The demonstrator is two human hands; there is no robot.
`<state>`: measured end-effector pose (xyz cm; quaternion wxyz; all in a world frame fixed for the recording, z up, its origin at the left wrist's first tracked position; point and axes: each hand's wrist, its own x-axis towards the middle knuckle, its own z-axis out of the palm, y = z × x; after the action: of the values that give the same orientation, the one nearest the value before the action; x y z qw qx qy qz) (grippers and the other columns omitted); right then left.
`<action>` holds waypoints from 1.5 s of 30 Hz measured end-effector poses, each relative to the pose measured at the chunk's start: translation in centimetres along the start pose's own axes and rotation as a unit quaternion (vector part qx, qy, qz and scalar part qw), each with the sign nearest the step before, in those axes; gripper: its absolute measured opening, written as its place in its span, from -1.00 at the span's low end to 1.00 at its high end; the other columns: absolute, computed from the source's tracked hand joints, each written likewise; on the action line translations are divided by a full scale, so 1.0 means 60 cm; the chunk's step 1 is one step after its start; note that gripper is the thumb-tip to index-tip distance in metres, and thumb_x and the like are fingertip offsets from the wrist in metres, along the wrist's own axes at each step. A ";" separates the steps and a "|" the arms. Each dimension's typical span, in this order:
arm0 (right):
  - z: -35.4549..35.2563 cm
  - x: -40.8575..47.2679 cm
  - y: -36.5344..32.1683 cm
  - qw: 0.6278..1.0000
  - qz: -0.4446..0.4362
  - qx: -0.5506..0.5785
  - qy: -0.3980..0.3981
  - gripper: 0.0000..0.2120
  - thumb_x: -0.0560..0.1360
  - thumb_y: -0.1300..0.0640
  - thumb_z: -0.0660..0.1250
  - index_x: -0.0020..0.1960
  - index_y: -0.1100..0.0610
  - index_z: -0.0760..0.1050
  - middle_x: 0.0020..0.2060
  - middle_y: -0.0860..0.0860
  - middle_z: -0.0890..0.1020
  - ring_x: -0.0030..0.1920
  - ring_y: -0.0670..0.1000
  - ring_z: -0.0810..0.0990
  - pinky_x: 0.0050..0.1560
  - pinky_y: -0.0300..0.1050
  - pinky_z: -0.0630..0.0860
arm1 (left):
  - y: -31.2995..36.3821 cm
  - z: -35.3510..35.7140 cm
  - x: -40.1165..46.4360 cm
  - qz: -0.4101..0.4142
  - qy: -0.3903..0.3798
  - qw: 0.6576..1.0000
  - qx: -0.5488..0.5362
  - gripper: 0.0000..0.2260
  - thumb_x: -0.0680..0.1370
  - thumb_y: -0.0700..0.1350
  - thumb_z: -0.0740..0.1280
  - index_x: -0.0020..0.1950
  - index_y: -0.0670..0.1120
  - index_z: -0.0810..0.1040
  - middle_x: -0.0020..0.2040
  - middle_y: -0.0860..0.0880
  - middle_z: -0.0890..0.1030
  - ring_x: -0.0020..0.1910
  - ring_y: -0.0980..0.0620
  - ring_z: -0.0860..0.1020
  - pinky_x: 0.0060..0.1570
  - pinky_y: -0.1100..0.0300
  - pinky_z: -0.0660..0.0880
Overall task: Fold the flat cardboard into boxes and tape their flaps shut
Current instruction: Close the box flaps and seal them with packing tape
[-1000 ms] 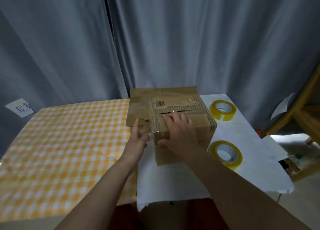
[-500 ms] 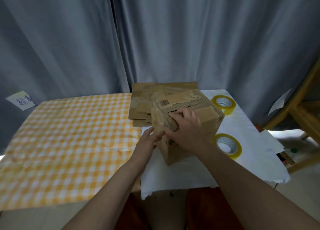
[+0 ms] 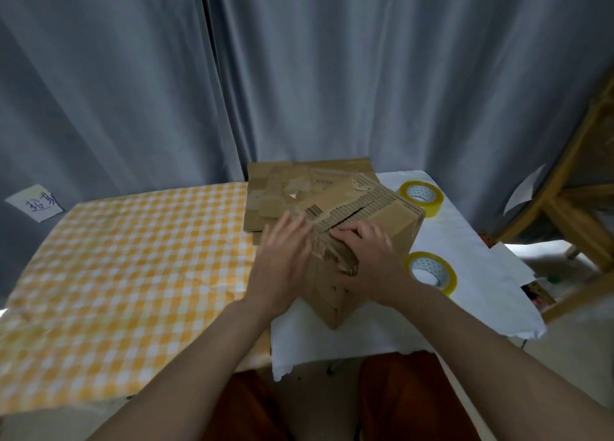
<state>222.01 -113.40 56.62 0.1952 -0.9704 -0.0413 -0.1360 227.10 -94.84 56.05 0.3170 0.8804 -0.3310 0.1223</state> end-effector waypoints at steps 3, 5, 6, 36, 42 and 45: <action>-0.024 -0.013 0.016 0.999 -0.023 0.022 -0.043 -0.33 0.29 -0.04 0.49 0.36 0.00 0.39 0.25 -0.05 0.40 0.29 0.02 0.29 0.33 -0.08 0.13 | -0.016 -0.023 0.037 0.046 -0.071 0.995 0.045 -0.58 0.60 0.11 0.15 0.45 0.05 0.37 0.52 0.03 0.27 0.54 -0.02 0.08 0.49 -0.07 0.04; -0.032 -0.020 0.020 0.997 -0.034 0.015 -0.061 -0.31 0.29 -0.06 0.49 0.37 0.00 0.38 0.27 -0.06 0.38 0.30 0.01 0.27 0.35 -0.05 0.15 | -0.024 -0.026 0.053 0.062 -0.146 0.987 0.038 -0.54 0.55 0.15 0.22 0.44 0.10 0.38 0.52 0.03 0.26 0.52 -0.04 0.14 0.47 0.02 0.11; -0.034 -0.023 0.020 0.997 -0.034 0.010 -0.070 -0.31 0.29 -0.09 0.48 0.37 -0.01 0.38 0.27 -0.06 0.38 0.30 0.00 0.27 0.35 -0.04 0.16 | -0.026 -0.023 0.056 0.054 -0.156 0.986 0.018 -0.54 0.53 0.12 0.28 0.43 0.11 0.40 0.51 0.03 0.27 0.50 -0.04 0.19 0.45 0.07 0.16; 0.011 -0.010 -0.032 0.987 0.060 -0.095 0.113 -0.69 0.39 -0.03 0.43 -0.03 0.18 0.53 -0.07 0.12 0.51 -0.04 0.15 0.47 -0.05 -0.06 0.26 | -0.056 0.016 0.054 -0.311 0.079 0.867 -0.383 -0.86 0.46 -0.25 0.45 -0.11 -0.01 0.69 -0.17 0.08 0.70 -0.09 0.10 0.66 -0.02 0.26 0.58; 0.020 -0.004 -0.042 0.980 0.076 -0.082 0.162 -0.76 0.37 0.02 0.47 -0.14 0.16 0.51 -0.14 0.09 0.52 -0.12 0.12 0.48 -0.09 -0.06 0.31 | 0.011 0.063 0.024 -0.242 0.196 0.933 -0.181 -0.72 0.62 -0.16 0.20 0.28 -0.17 0.56 0.15 -0.11 0.63 0.15 -0.08 0.56 0.15 0.07 0.46; 0.018 -0.001 -0.039 0.984 0.055 -0.065 0.154 -0.83 0.38 0.11 0.44 -0.13 0.19 0.52 -0.14 0.11 0.51 -0.13 0.13 0.48 -0.10 -0.05 0.33 | 0.058 0.085 0.030 -0.215 0.149 0.918 -0.300 -0.54 0.61 0.01 0.10 0.46 -0.18 0.26 0.36 -0.14 0.44 0.33 -0.09 0.41 0.31 -0.02 0.36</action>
<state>221.92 -110.80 56.49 0.1434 -0.9493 0.0517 -0.2749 226.19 -101.04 54.55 0.6301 0.7657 -0.1041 0.0761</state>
